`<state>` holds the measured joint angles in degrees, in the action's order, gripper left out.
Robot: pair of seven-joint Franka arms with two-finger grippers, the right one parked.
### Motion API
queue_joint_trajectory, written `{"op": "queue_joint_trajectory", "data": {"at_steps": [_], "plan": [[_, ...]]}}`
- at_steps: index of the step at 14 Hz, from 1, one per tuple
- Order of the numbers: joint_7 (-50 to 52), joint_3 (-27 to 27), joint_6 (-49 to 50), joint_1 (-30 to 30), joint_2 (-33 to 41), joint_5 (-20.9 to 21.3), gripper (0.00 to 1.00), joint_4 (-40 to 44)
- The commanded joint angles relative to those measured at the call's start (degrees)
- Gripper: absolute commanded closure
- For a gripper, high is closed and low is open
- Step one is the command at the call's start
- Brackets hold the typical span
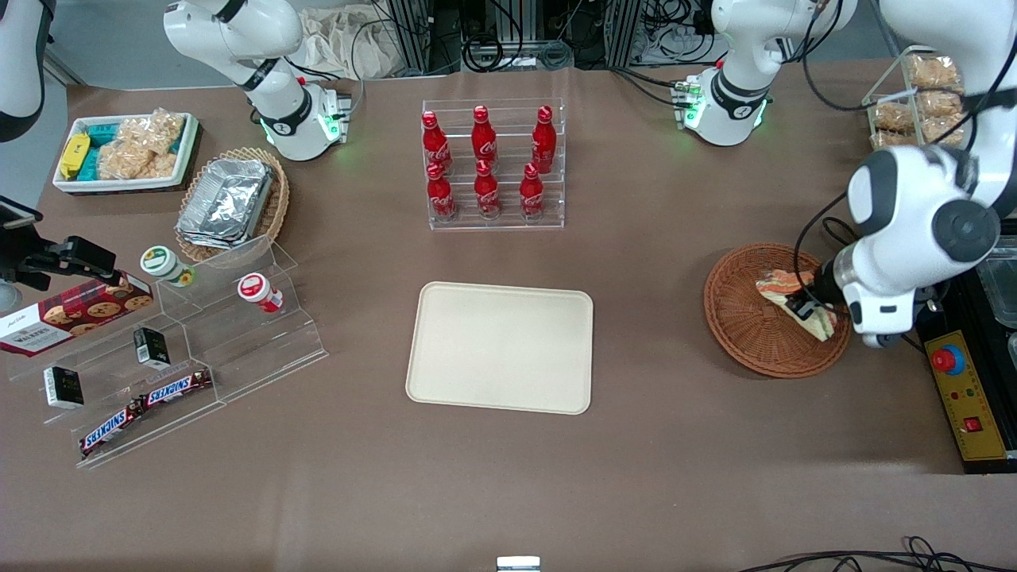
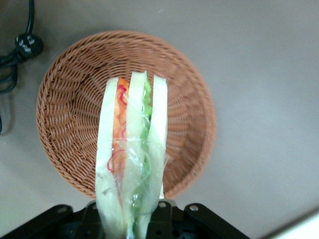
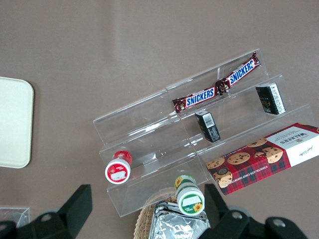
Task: Place sandwich from basket to tray
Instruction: 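Close the left gripper on the wrapped sandwich and lift it, then carry the sandwich with the left gripper over the cream tray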
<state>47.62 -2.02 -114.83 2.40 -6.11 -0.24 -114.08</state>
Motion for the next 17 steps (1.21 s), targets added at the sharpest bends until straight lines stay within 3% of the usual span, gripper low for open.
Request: {"op": "queue_joint_trajectory", "data": {"at_steps": [1, 6, 9, 13, 17], "plan": [[2.72, -6.83, 1.19, 0.33, 1.28, -1.69, 1.0, 0.79], [2.22, -21.42, -5.92, 1.02, -10.3, 0.06, 1.0, 11.05], [2.12, -22.41, -15.13, 8.3, -17.33, 10.49, 1.0, 12.39], [2.39, -22.24, -24.2, 13.76, -25.16, 15.87, 0.98, 12.48], [3.0, -22.15, -27.2, 13.77, -30.45, 23.87, 0.86, 13.53]]}}
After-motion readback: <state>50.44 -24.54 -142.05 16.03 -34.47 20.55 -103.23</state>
